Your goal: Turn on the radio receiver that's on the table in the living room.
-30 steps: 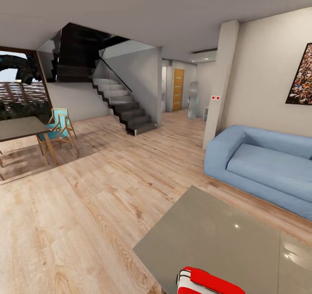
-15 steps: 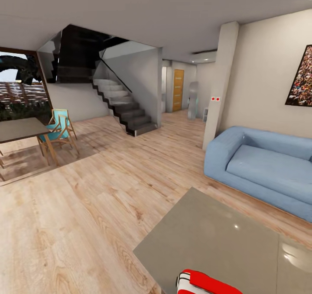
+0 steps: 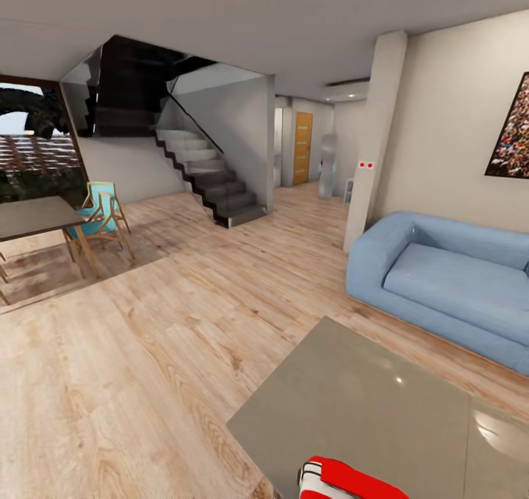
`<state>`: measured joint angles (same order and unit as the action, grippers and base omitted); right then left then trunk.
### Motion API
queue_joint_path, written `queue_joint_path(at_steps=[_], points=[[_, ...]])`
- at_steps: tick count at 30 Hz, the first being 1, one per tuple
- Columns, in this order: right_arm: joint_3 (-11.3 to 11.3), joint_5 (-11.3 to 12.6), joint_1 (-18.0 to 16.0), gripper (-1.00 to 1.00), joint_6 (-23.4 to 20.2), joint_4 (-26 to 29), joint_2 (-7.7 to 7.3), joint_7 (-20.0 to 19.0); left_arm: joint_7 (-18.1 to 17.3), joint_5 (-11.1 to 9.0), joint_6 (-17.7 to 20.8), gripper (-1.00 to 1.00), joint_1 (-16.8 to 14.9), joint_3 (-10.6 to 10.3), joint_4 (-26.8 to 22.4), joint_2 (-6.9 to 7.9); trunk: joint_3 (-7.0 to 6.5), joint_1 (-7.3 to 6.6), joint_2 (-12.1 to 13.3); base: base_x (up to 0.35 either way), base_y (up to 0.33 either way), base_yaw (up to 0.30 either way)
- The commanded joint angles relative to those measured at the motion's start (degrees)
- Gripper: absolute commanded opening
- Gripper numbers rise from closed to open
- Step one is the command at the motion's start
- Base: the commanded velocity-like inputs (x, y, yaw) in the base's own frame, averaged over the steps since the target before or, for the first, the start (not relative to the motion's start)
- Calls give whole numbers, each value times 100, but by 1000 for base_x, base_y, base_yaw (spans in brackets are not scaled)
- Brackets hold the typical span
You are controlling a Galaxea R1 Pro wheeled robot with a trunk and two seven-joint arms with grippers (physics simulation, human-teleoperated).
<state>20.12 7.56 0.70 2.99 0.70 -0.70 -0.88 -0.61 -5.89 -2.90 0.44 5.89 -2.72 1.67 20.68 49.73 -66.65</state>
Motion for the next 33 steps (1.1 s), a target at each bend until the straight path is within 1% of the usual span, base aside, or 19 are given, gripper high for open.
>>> queue_joint_path(at_steps=[1,11,33], points=[[0,0,0,100,0,0,0,0,0,0,0,100,-2,0,0,0,-9,-23,41,0,0,0],[0,0,0,100,2,0,0,0,-1,-5,0,100,-2,0,0,0,-97,-242,442,0,0,0],[0,0,0,100,5,0,-9,0,0,-7,-26,100,0,17,0,7,106,-242,442,0,0,0]])
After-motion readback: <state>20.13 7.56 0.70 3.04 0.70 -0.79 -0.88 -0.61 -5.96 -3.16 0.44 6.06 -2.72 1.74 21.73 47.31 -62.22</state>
